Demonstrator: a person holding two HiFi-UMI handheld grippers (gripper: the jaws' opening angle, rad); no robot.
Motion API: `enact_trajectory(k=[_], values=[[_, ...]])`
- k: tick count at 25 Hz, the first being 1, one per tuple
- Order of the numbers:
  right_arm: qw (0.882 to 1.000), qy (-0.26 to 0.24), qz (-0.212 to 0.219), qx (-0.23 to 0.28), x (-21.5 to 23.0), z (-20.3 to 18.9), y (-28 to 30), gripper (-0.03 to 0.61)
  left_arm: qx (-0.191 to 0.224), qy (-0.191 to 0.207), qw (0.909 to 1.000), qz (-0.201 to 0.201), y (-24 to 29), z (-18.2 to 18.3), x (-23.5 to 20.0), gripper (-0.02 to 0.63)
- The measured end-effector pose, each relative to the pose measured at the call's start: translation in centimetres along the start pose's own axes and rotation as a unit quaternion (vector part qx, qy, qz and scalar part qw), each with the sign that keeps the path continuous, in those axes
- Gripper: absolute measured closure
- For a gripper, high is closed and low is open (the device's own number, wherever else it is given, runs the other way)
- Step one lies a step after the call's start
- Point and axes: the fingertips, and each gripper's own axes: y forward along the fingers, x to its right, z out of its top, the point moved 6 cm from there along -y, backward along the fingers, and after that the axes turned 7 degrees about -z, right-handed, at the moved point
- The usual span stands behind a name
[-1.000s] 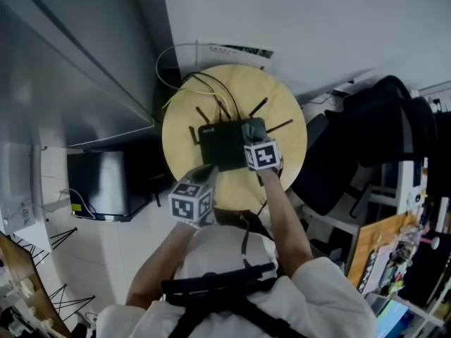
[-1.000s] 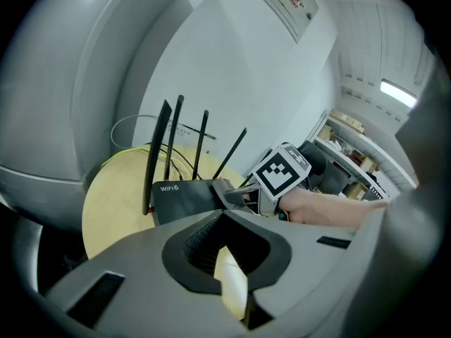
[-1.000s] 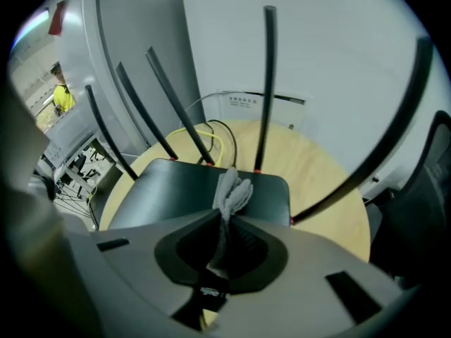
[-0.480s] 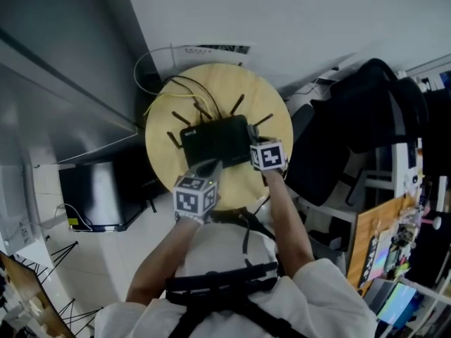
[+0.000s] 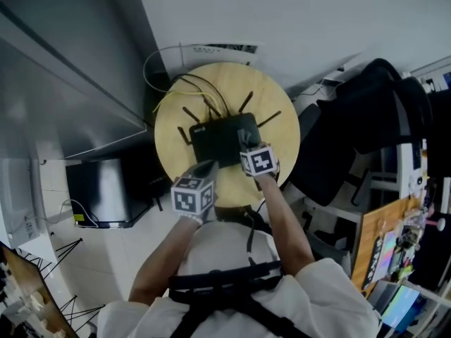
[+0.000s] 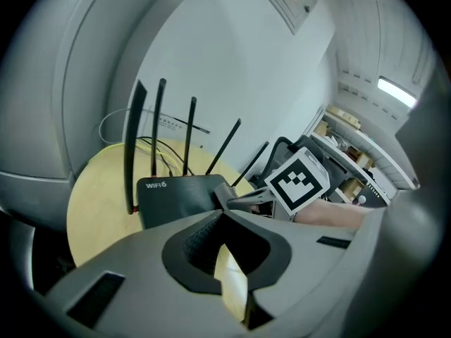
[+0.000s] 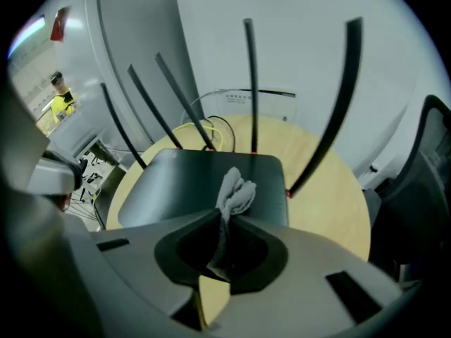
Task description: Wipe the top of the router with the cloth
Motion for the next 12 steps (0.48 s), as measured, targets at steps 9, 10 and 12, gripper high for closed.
enact_trajectory(k=[9, 10, 12], values=[[0.998, -0.046, 0.052, 0.011, -8.6, 1.1, 0.1, 0.54, 0.018, -0.017, 0.9989, 0.041, -4.9, -1.7, -2.3, 0.617], [0.997, -0.05, 0.057, 0.013, -9.5, 1.1, 0.1, 0.54, 0.02, -0.018, 0.9987, 0.044, -5.4, -1.8, -2.5, 0.617], [0.996, -0.06, 0.064, 0.014, -11.2, 1.2, 0.2, 0.54, 0.023, -0.02, 0.9983, 0.05, -6.5, -2.2, -2.9, 0.617]])
